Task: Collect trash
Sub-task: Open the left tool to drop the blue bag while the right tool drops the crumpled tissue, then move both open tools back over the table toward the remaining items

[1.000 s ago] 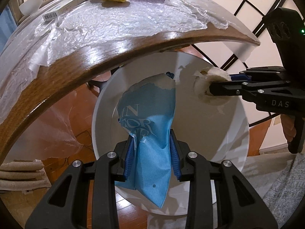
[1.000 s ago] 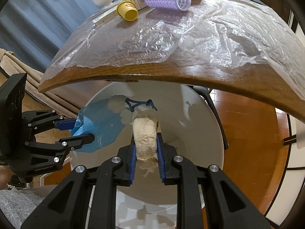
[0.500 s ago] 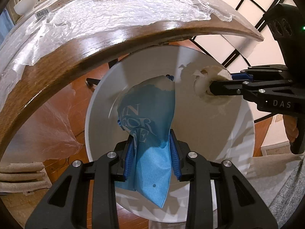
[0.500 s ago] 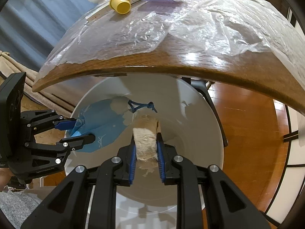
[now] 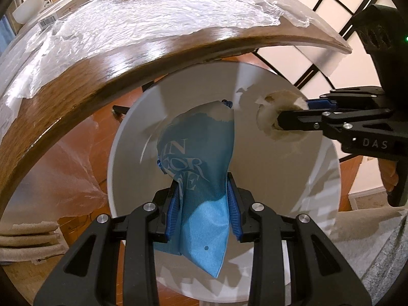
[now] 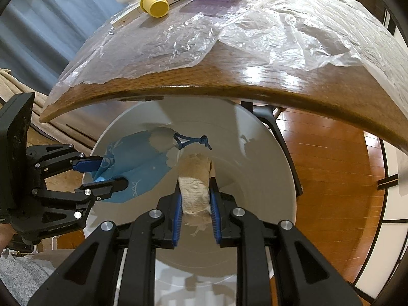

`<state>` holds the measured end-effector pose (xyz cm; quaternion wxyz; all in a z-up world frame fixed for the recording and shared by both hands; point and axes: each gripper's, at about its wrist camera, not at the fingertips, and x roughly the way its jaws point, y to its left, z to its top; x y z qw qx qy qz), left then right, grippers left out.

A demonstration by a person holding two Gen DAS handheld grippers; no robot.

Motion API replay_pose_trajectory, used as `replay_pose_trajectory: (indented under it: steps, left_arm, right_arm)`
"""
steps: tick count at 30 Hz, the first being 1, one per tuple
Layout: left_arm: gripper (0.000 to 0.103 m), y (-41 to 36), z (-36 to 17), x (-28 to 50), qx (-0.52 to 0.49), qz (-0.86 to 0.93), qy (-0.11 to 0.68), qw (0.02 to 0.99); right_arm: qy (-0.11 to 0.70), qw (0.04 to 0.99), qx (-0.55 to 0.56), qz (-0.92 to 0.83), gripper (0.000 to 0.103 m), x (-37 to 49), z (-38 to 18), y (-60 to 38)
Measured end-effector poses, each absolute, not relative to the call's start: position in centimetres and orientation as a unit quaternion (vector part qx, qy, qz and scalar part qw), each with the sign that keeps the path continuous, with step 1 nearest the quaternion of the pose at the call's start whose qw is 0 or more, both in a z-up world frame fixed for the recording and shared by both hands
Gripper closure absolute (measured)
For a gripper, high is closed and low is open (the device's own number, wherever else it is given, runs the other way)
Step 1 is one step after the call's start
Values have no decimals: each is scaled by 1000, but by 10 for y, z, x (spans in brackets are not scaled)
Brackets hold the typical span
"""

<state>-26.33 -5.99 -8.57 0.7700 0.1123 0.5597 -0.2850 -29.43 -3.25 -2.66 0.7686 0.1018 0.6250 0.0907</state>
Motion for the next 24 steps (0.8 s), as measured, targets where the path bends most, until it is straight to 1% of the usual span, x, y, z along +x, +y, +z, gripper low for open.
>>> replay_pose_trajectory:
  steps: [1,2,3,4,6,8,9,11,12,13,14,16,20,24]
  left_arm:
    - [57,-60,-86,-263,111,-285,560,770]
    - [51,-59,-85,-263,112,-282,560,771]
    - [41,-59,-84,-263,112,-280,558,773]
    - [36,-59,-82,-264,112,-279,555,776]
    - [30,-59,-78,-265,115,-278,551,779]
    - [27,-58,-72,-268,119,-275,544,784]
    - [26,-57,-68,-269,119,-276,541,785]
    - [23,-54,-54,-274,115,-281,531,791]
    - [17,-51,-44,-276,111,-284,521,797]
    - [13,-48,-33,-279,105,-285,508,806]
    - [11,-45,-23,-281,100,-285,496,814]
    - [3,-37,6,-286,83,-280,456,841]
    - [2,-23,52,-281,67,-264,387,881]
    - [2,-12,74,-256,82,-223,343,909]
  right_arm:
    - [625,769,102,87,71,-295,-27,-34]
    - [624,770,102,84,55,-295,-26,-35]
    - [621,773,103,80,48,-296,-24,-36]
    - [618,776,104,76,38,-297,-23,-38]
    - [613,779,110,75,33,-299,-17,-41]
    - [605,786,104,73,20,-301,-9,-42]
    - [600,790,99,72,17,-302,-3,-43]
    - [586,803,79,68,7,-304,16,-42]
    - [577,812,64,63,4,-305,28,-41]
    - [570,818,51,57,4,-304,37,-40]
    - [557,828,29,49,4,-304,50,-38]
    - [534,844,-7,35,4,-302,69,-36]
    - [479,876,-52,8,4,-288,104,-34]
    - [437,897,-59,-15,4,-265,116,-36]
